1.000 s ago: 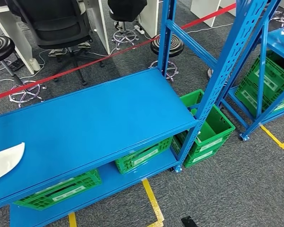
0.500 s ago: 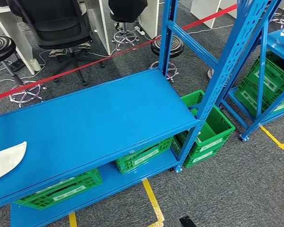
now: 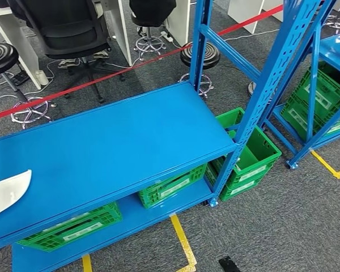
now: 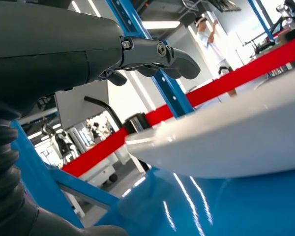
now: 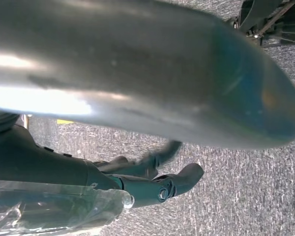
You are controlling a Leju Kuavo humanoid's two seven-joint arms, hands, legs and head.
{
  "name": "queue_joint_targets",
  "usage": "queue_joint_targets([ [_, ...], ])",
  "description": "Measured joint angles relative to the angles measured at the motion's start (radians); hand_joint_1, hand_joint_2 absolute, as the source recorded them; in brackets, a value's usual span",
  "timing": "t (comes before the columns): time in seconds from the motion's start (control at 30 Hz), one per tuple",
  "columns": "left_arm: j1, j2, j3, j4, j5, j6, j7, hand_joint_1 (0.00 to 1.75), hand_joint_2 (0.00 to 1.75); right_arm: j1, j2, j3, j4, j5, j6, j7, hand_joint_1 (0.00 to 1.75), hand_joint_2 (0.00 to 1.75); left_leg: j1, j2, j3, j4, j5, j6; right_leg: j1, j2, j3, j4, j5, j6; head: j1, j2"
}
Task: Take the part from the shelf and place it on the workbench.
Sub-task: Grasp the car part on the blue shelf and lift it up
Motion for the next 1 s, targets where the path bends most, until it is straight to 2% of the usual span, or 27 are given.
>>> queue_joint_targets([
  [0.67,-0.035,-0.049,-0.024,0.051,0.007,0.015,-0.009,0.0,1.75,0.0,-0.005,0.0,0.0,0.0,-0.003,-0.008,0.0,0.0,0.0,0.0,0.0,0.0,0.0,0.0,0.0,0.0,-0.001,0.0,0.0,0.0,0.0,0.0],
  [0.8,-0.061,-0.08,-0.033,0.055,0.018,0.026,-0.018,0.0,1.75,0.0,-0.006,0.001,0.0,0.001,-0.009,-0.01,0.0,0.0,0.0,0.0,0.0,0.0,0.0,0.0,0.0,0.0,0.0,0.0,0.0,0.0,0.0,0.0],
  [1.0,-0.147,-0.152,-0.074,0.094,-0.006,0.03,-0.009,0.0,1.75,-0.005,-0.008,0.007,0.0,0.004,-0.01,-0.011,0.0,0.0,0.0,-0.001,0.0,0.001,0.001,0.001,-0.001,-0.001,0.0,0.0,0.002,0.002,0.0,0.0],
])
